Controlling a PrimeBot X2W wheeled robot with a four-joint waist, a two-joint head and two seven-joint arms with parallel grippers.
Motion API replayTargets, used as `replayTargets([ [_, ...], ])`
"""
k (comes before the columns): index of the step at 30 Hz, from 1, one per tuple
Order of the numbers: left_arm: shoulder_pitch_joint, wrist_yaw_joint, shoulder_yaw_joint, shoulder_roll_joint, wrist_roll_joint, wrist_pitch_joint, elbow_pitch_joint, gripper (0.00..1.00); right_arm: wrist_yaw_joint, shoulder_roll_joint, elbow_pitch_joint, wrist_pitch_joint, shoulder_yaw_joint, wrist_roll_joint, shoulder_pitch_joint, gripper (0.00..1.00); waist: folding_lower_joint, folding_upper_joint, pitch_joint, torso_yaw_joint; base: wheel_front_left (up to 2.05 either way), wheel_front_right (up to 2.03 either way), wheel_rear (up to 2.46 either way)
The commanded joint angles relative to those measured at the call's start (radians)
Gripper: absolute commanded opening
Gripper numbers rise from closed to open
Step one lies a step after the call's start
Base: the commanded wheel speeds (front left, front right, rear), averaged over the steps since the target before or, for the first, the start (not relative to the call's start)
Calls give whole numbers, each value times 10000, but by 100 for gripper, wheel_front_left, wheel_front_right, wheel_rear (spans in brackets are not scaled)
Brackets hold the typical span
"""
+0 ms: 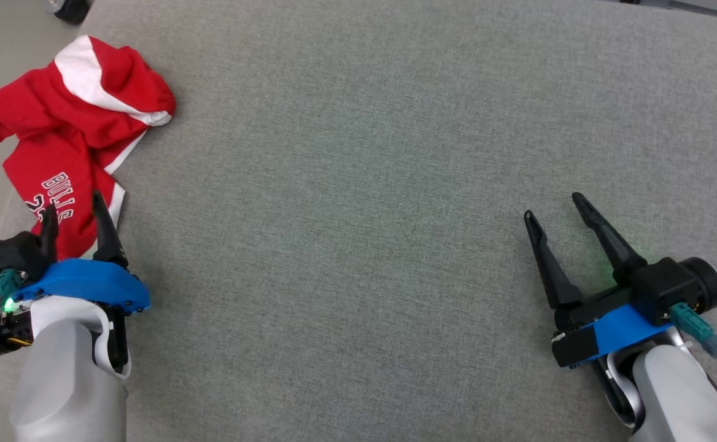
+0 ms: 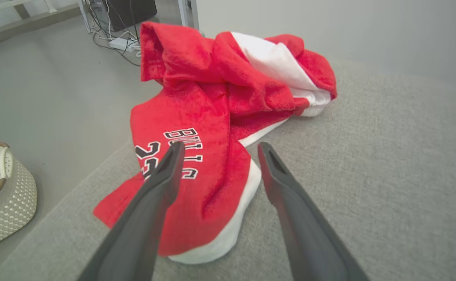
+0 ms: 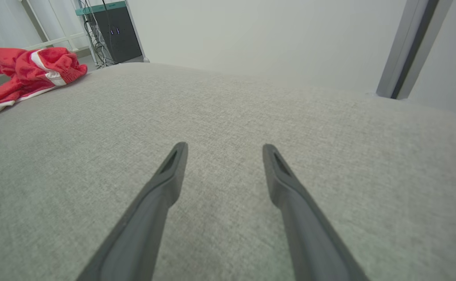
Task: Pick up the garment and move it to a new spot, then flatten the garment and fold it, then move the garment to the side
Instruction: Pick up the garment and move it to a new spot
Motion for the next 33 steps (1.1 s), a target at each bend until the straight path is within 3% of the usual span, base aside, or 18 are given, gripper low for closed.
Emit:
replayTargets([
  [1, -203, 7, -18, 73, 71, 23, 316, 100, -4, -131, -8, 2, -74, 72, -41, 100, -2, 0, 62, -40, 0, 0, 0],
  [12, -1759, 336, -64, 735, 4, 445, 3246, 100, -8, -355, -214, 11, -228, 150, -173, 100, -2, 0, 634, -468, 0, 0, 0],
  [13, -1777, 346, -60, 716, -30, 499, 3429, 94, -8, -321, -210, 11, -223, 144, -187, 100, -2, 0, 627, -490, 0, 0, 0],
  [14, -1817, 355, -68, 714, -27, 478, 3584, 17, -8, -301, -202, 11, -227, 145, -192, 100, -2, 0, 615, -504, 0, 0, 0],
  [15, -1833, 371, -95, 710, -28, 474, 3740, 0, -8, -286, -194, 11, -229, 147, -190, 100, -2, 0, 598, -514, 0, 0, 0],
  [23, -2159, 117, -389, 968, 184, 31, 3399, 0, -4, 40, -5, 5, -289, 143, -76, 100, -2, 0, 50, -505, 0, 0, 0],
  [33, -1860, -340, -1104, 1137, 768, -16, -765, 0, -4, 903, 442, 1, -433, 177, 340, 100, -2, 0, -1323, -802, 0, 0, 0],
])
